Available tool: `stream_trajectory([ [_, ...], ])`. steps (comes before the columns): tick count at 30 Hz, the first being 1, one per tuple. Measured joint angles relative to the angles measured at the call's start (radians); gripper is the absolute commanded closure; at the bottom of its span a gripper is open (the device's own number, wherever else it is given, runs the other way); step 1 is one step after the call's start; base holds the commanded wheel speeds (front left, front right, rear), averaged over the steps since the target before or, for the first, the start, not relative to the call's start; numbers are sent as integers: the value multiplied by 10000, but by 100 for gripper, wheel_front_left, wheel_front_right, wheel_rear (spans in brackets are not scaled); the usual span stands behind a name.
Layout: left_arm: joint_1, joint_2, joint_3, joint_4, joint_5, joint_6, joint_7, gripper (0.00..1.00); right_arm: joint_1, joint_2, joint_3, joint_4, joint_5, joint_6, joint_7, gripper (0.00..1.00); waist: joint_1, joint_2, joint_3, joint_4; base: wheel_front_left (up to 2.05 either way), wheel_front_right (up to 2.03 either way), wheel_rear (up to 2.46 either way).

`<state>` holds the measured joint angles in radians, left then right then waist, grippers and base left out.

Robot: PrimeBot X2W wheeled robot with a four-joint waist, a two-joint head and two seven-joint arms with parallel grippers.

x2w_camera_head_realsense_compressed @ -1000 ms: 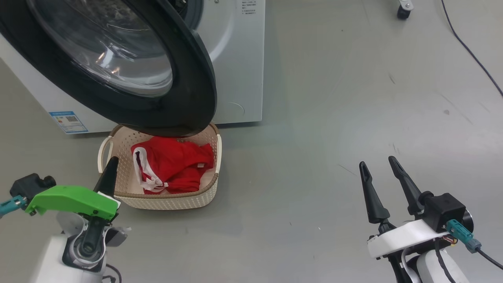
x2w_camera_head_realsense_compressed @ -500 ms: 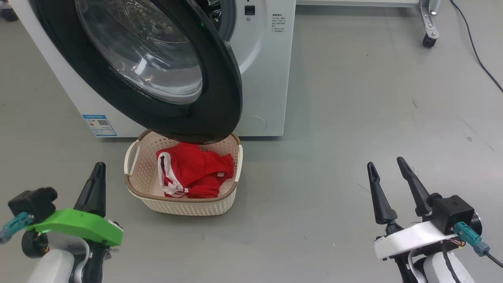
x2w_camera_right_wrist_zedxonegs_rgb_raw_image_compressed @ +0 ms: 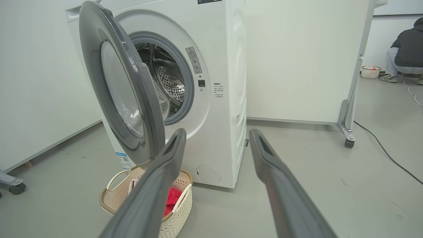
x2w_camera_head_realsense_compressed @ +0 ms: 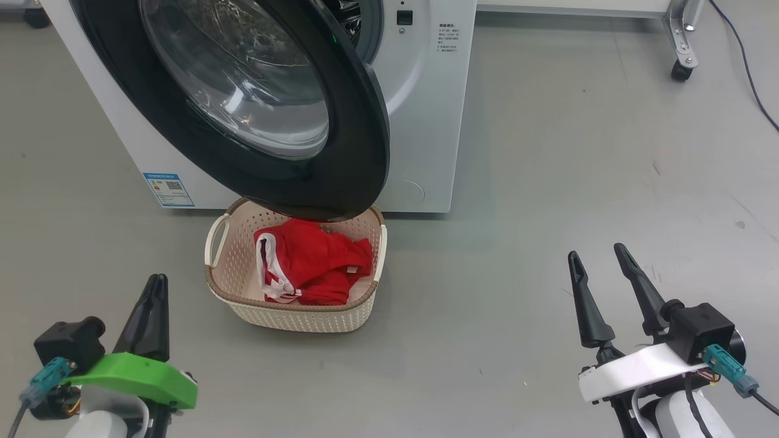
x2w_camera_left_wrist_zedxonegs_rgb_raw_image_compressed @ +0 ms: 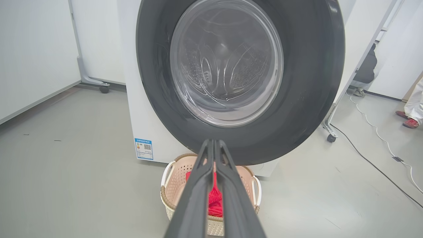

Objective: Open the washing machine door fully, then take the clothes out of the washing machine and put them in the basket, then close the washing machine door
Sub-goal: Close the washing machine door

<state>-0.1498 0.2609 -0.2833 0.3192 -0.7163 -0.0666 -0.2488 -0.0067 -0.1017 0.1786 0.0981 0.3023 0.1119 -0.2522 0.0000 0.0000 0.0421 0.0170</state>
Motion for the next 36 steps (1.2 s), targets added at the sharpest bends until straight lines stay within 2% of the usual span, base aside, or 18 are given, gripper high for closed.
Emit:
stream_trajectory([
  [1, 14, -17, 42, -29, 54, 15, 0, 11, 1, 0, 0, 0, 0, 0, 0, 0, 0, 0, -6, 9, 0, 0, 0],
  [2, 22, -35, 79, -52, 88, 75, -2, 0, 1, 0, 0, 0, 0, 0, 0, 0, 0, 0, -14, 17, 0, 0, 0],
  [12, 228, -249, 174, -259, 602, 276, -2, 0, 75, 2, 31, 0, 0, 2, 0, 0, 0, 0, -100, 39, 0, 0, 0],
  [36, 532, -610, 550, -905, 1540, 307, -4, 0, 151, 4, 44, -8, -29, 12, 0, 0, 0, 0, 14, 19, 0, 0, 0],
])
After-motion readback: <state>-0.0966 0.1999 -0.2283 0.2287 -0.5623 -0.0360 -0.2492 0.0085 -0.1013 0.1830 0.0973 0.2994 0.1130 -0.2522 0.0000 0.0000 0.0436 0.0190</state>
